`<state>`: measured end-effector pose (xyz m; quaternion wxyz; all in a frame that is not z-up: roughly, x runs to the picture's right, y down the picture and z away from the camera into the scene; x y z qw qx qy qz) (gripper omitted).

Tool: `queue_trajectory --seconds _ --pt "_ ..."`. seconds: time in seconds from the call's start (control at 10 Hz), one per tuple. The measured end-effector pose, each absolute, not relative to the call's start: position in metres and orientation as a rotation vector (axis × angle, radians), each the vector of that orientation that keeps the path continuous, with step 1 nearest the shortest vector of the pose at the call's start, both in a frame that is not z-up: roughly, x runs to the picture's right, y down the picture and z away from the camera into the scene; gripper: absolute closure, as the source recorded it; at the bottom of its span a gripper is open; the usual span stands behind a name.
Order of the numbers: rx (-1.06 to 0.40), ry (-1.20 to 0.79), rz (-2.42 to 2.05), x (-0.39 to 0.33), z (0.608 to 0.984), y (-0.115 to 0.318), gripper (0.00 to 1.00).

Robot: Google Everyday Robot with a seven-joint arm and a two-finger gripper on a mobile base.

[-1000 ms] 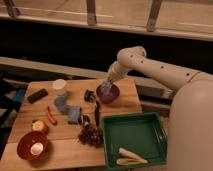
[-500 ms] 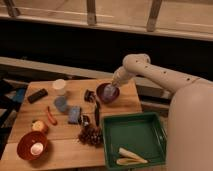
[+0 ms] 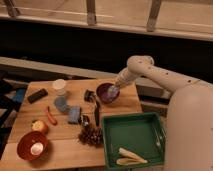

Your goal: Wipe purple bowl with towel

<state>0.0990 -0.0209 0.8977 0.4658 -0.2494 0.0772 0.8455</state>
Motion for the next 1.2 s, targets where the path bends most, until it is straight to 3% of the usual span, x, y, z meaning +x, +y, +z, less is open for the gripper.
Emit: queue_trajectory --seconds 0.4,0.8,1.2 --pt "-0.693 0.165 2.029 0.056 0.913 -0.016 1.0" --pt "-0.803 0.181 1.966 0.02 0.908 0.019 1.0" --pt "-0.723 0.201 1.989 0.05 0.891 0.007 1.0"
